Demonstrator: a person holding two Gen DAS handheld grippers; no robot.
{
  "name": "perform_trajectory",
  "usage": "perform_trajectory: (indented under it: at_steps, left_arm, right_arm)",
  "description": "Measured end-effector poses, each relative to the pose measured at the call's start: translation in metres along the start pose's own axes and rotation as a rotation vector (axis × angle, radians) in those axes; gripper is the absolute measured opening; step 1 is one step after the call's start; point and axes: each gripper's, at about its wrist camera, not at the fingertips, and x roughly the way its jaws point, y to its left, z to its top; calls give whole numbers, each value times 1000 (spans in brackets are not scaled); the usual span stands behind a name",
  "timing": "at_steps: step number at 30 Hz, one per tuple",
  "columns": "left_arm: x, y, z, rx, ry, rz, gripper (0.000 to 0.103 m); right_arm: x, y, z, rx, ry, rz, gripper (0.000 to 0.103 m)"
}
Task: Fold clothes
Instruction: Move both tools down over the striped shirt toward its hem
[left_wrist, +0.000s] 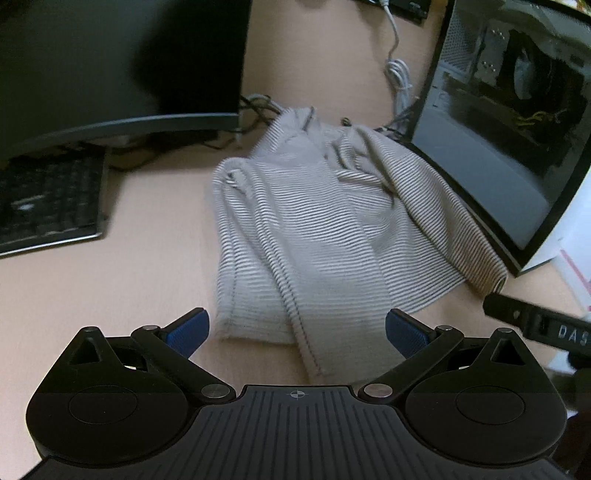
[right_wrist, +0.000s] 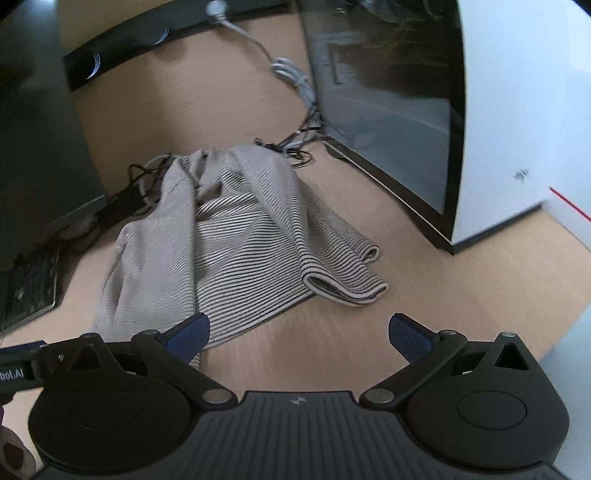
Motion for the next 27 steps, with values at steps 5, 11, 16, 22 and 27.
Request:
perform_trajectory:
  at_steps: [5,11,16,22,27]
  left_arm:
    - [26,21,28,-2,28,-157,103]
    - [68,12,56,-26,58,-193,103]
    - [98,5,66,-48,92,-115,103]
    - [112,3,63,-100,96,-55,103]
    - [124,2,60,-144,99,-6,103]
  right_arm:
    - [-2,7,7,43,-7,-22,103]
    - [19,11,45,-27,-27,-16,103]
    - [57,9,80,-146,-41,42,103]
    - [123,12,121,-148,51,284,103]
    - [172,15,123,-129,163,378,103]
